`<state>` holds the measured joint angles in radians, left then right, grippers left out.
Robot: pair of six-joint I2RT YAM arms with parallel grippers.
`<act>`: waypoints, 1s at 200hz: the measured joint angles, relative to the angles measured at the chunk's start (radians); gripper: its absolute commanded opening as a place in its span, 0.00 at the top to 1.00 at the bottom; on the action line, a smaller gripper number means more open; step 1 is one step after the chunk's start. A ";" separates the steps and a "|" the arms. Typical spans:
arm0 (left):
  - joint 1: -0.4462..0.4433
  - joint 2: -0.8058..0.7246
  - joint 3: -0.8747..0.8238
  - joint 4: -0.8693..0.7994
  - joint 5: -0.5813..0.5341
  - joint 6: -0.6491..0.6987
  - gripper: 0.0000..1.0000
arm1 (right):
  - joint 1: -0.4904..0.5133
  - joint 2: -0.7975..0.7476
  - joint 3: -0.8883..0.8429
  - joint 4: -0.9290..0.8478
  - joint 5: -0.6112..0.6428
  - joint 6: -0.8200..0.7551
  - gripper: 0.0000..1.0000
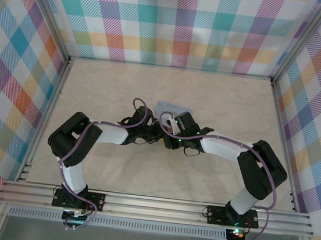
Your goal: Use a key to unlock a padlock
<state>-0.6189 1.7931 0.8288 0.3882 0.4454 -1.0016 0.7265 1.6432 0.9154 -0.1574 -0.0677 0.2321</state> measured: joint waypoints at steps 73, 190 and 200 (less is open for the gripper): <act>0.006 -0.002 0.000 -0.013 -0.008 0.014 0.75 | 0.000 0.006 0.013 -0.005 -0.001 -0.013 1.00; 0.106 -0.229 -0.097 -0.186 -0.119 0.029 0.57 | 0.000 0.056 -0.014 0.022 -0.027 -0.129 1.00; 0.122 -0.251 -0.096 -0.204 -0.128 0.039 0.57 | 0.000 0.058 -0.014 0.021 -0.027 -0.140 1.00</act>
<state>-0.4969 1.5421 0.7326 0.1844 0.3176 -0.9627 0.7265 1.7012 0.9012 -0.1364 -0.0948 0.0917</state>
